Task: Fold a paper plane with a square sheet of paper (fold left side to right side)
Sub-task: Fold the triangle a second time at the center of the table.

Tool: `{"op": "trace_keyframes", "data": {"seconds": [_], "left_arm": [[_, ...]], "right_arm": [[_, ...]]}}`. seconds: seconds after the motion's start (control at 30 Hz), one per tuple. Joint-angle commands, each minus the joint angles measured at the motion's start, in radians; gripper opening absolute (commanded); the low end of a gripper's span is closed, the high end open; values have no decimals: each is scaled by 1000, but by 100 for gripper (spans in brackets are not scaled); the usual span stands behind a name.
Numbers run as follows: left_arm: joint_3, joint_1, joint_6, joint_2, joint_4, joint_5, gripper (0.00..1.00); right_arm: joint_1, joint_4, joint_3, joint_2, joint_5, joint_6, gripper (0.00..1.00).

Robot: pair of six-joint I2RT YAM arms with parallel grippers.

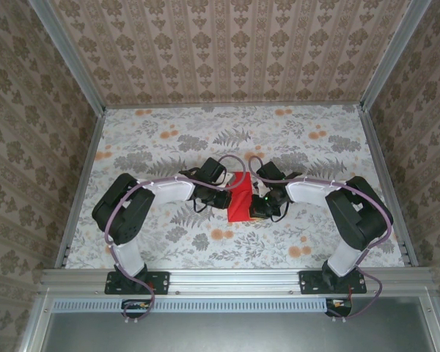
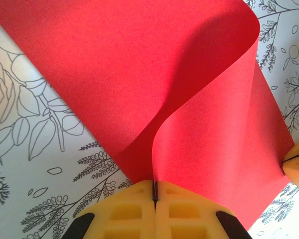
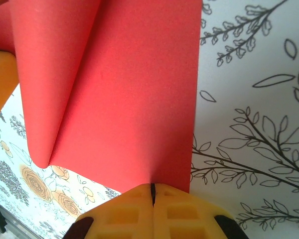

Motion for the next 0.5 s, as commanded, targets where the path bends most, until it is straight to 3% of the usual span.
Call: {"op": "trace_keyframes", "data": {"seconds": [0.0,0.47], "left_arm": [[32,2,25,14,-20,-11,1],[-8,-10,13,23,-5,-10,1]], "right_arm": [[8,-65,-18,49,49,-17,2],[8,-60,-17,40,39,-23,2]]}}
